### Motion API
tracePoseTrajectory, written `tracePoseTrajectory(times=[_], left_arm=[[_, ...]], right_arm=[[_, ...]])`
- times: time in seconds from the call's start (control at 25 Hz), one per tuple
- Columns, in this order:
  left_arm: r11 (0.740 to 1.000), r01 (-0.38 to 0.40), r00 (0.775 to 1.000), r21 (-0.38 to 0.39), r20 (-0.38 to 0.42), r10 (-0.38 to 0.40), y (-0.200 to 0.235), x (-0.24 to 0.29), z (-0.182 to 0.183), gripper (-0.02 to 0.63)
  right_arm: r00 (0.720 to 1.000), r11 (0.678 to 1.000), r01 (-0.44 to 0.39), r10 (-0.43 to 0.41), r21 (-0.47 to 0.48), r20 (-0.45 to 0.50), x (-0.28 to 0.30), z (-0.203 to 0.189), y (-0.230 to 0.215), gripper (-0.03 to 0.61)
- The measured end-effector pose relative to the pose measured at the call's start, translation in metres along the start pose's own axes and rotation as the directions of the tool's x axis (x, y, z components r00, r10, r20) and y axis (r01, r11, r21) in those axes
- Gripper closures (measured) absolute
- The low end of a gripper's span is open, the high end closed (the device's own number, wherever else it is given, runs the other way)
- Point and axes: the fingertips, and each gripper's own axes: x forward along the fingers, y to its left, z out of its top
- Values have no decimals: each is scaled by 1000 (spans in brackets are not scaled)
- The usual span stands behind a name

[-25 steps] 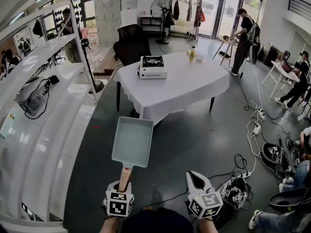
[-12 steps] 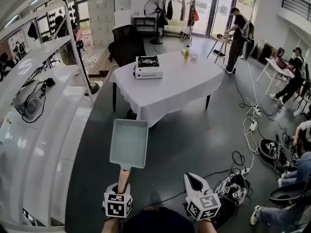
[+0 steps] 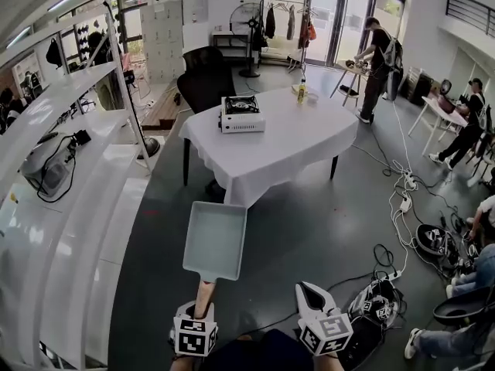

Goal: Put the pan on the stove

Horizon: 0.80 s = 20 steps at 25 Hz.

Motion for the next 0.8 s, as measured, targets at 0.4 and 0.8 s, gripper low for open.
tracePoseTrajectory(times=[0.4,0.8], left_arm=[[1000,4,1000,1,-11,-4,15,6,5,548],[1000,-12,1000,-6,-4,12,20,40,41,548]], right_arm=[[1000,1000,-9,9,15,-25,16,-3,11,578],[999,999,-49,49,11,-20,67,14,-13,578]])
